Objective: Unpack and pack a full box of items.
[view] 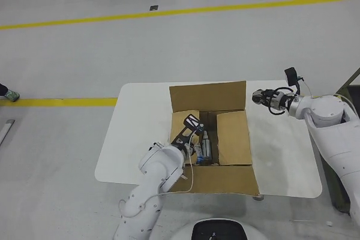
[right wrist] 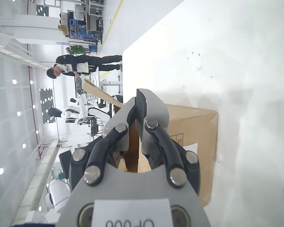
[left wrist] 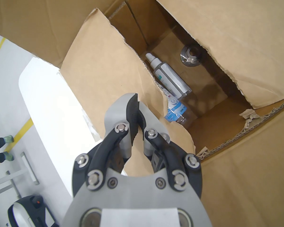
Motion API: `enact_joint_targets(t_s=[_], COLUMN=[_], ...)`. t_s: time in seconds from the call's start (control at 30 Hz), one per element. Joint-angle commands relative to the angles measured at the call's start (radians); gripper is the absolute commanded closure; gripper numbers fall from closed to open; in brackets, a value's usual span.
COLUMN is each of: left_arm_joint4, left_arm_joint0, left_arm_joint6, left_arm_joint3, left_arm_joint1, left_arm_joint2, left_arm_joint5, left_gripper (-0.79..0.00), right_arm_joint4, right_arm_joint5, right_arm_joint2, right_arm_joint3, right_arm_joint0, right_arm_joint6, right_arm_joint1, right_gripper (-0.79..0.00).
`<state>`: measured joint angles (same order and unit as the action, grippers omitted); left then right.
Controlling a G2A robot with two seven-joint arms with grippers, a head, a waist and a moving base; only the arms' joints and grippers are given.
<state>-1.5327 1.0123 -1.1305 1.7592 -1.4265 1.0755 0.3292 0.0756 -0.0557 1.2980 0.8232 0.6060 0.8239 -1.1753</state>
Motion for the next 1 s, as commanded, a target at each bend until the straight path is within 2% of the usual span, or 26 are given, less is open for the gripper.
enact_joint_targets(t_s=[0.0,0.13,0.4,0.63,0.77,0.83,0.87,0.9,0.93,0.97], left_arm_joint4=[0.008,0.007,0.043,0.063,0.069,0.067,0.071,0.078,0.084,0.085], left_arm_joint0=[0.0,-0.008,-0.019,-0.026,-0.018,-0.012,-0.008,-0.002,0.005,0.011], left_arm_joint6=[-0.006,-0.028,-0.047,-0.052,-0.053,-0.055,-0.057,-0.061,-0.068,-0.077], left_arm_joint3=[-0.005,-0.015,-0.019,-0.009,0.004,0.019,0.033,0.048,0.065,0.086], left_arm_joint1=[0.0,0.0,0.0,0.0,0.003,0.005,0.006,0.007,0.009,0.01], left_arm_joint2=[-0.003,-0.002,0.015,0.024,0.039,0.049,0.057,0.068,0.079,0.091], left_arm_joint5=[0.005,-0.006,-0.032,-0.051,-0.064,-0.069,-0.072,-0.081,-0.088,-0.09], left_gripper=[0.0,0.0,0.0,0.0,0.0,-0.157,-0.197,-0.376,-0.77,-0.785], right_arm_joint4=[-0.009,-0.02,-0.028,0.041,0.064,0.066,0.07,0.072,0.069,0.075], right_arm_joint5=[-0.006,-0.032,-0.167,-0.283,-0.311,-0.323,-0.33,-0.337,-0.343,-0.354], right_arm_joint2=[-0.023,-0.068,-0.134,-0.124,-0.121,-0.124,-0.126,-0.128,-0.132,-0.134], right_arm_joint3=[-0.039,-0.115,-0.219,-0.267,-0.26,-0.246,-0.234,-0.222,-0.211,-0.197], right_arm_joint0=[-0.033,-0.093,-0.178,-0.19,-0.186,-0.181,-0.176,-0.171,-0.166,-0.16], right_arm_joint6=[0.004,0.023,0.098,0.183,0.25,0.28,0.299,0.319,0.338,0.361], right_arm_joint1=[-0.007,-0.023,-0.049,-0.051,-0.048,-0.046,-0.046,-0.045,-0.044,-0.043], right_gripper=[0.0,0.0,0.0,0.0,0.0,0.0,0.0,0.0,0.0,0.0])
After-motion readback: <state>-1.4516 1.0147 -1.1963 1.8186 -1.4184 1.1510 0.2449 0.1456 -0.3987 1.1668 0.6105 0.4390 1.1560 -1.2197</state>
